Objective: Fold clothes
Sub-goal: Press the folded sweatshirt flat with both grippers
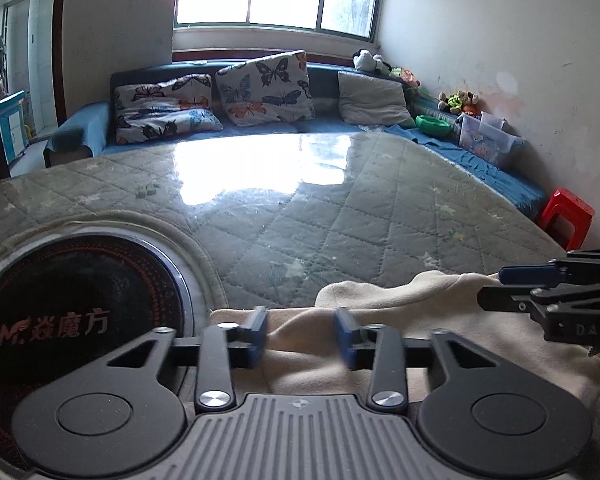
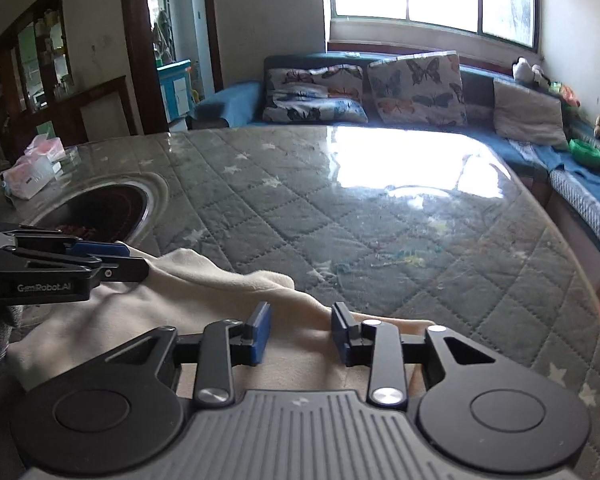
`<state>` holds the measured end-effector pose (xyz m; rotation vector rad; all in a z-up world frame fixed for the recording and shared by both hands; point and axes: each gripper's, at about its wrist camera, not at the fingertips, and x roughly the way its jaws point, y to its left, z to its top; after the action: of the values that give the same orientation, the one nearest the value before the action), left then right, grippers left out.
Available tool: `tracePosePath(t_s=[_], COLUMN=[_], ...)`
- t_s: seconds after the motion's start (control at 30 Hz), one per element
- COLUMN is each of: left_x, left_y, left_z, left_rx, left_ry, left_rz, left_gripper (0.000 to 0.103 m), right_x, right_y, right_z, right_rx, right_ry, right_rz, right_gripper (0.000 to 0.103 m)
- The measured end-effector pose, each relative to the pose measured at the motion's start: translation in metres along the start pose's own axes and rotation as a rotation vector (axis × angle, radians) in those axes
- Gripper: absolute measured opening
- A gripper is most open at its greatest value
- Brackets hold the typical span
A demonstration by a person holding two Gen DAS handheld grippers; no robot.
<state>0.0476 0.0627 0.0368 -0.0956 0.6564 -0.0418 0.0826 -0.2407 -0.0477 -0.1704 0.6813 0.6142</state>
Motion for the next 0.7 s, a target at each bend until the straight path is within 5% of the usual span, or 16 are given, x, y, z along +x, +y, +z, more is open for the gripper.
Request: tracePosePath(t_s=[0.43,0.7], left_x=[-0.059,-0.085], left_y=[0.004,0.014], left_z=[-0.016,-0.031], left_rx=[-0.014,-0.058], left_ry=[-0.090,-0.124], left_rz=[0.036,0.065], left_gripper=[0.100,0.103], right_x=[-0.044,-0.067], right_y=[0.026,0.042], right_z=[-0.026,-0.041], right_rx=[-0.021,-0.033], right_ry=[-0.062,-0.100], right_rz=[-0.004,-0.015], right_gripper=[0.082,0.103])
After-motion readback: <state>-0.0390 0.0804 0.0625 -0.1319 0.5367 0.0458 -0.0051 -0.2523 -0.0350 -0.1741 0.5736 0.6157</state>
